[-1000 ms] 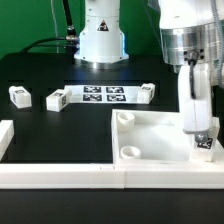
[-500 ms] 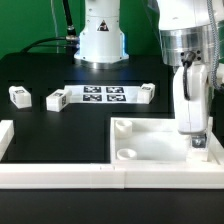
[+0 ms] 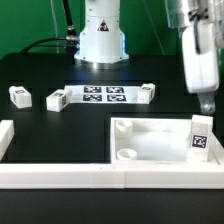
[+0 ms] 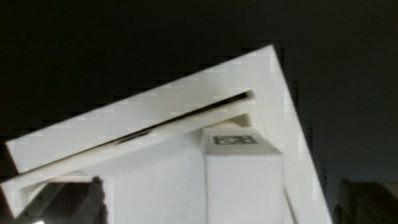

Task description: Assemble square table

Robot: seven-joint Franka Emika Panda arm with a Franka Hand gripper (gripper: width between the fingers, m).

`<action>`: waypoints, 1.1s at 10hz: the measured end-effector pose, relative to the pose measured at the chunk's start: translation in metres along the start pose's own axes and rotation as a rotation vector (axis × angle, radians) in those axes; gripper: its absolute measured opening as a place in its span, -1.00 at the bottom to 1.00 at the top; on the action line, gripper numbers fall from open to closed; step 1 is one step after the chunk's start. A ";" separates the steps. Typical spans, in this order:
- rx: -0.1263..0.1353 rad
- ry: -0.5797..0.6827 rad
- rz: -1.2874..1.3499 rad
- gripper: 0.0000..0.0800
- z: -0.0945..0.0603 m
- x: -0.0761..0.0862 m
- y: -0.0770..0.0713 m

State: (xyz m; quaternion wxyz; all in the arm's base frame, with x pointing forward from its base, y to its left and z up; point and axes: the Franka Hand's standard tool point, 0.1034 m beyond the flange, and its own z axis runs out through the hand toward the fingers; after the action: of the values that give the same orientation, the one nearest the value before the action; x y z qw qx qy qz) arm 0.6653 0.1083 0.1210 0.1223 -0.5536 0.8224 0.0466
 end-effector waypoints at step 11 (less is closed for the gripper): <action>-0.029 0.014 -0.288 0.62 -0.010 0.014 0.052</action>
Offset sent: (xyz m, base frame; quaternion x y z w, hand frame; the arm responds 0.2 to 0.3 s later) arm 0.0000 0.0000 0.0000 0.0000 0.0000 0.0000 1.0000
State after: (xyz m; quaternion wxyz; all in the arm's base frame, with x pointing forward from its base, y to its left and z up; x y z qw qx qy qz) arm 0.6112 0.1133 0.1241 0.1139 -0.6679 0.7346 0.0366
